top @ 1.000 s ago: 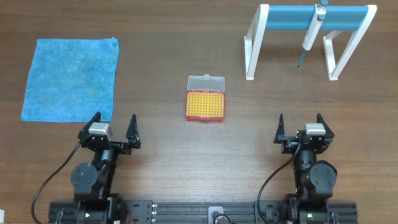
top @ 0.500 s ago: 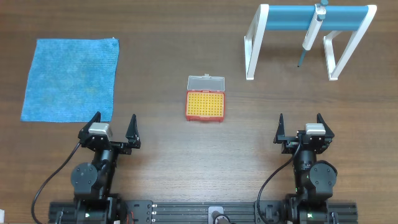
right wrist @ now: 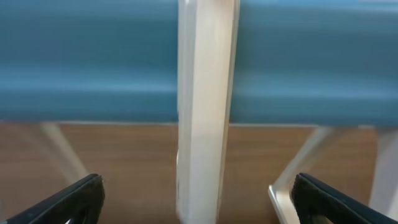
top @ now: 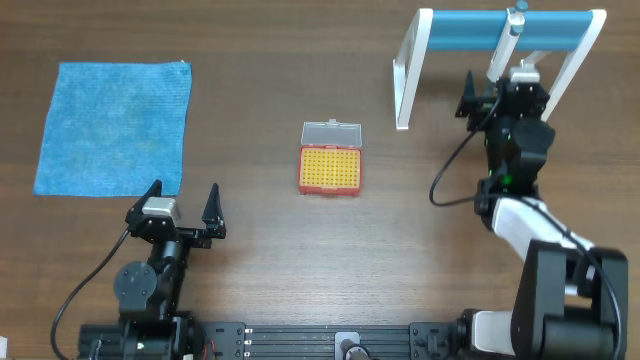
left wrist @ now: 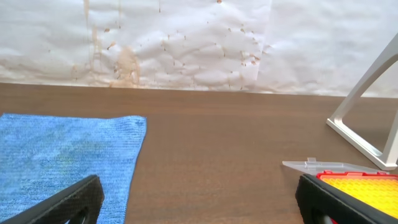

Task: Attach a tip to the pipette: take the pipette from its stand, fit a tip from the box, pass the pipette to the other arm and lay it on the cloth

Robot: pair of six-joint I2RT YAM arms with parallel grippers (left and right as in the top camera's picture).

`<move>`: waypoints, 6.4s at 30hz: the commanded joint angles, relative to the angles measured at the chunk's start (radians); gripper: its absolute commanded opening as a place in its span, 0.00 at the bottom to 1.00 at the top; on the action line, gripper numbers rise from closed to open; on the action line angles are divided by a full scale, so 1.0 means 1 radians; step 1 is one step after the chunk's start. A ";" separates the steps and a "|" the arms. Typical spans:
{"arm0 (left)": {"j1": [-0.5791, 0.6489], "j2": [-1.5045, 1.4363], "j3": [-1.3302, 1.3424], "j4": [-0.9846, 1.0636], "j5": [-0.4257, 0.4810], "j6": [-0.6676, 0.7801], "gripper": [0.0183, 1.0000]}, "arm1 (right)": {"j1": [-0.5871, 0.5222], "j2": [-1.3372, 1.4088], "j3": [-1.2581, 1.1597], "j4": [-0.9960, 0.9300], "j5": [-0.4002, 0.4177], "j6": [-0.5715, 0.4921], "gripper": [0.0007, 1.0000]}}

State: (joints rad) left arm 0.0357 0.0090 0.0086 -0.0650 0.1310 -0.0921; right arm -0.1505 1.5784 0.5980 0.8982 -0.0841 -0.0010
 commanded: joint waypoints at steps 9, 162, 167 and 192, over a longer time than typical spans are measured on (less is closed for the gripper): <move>-0.003 -0.004 -0.003 -0.005 -0.007 -0.005 1.00 | 0.004 0.217 0.202 -0.035 -0.021 0.095 0.94; -0.003 -0.004 -0.003 -0.005 -0.007 -0.005 1.00 | 0.701 0.363 -0.046 0.473 -0.164 0.094 0.08; -0.003 -0.004 -0.003 -0.005 -0.007 -0.005 1.00 | 0.701 0.364 -0.095 0.441 -0.164 0.094 0.08; -0.003 -0.004 -0.003 -0.005 -0.007 -0.005 1.00 | 0.739 -0.170 -0.102 0.310 -0.370 0.072 0.08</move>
State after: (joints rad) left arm 0.0357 0.0090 0.0086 -0.0650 0.1310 -0.0921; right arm 0.5442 1.5822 0.4801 1.4036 -0.3237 0.0795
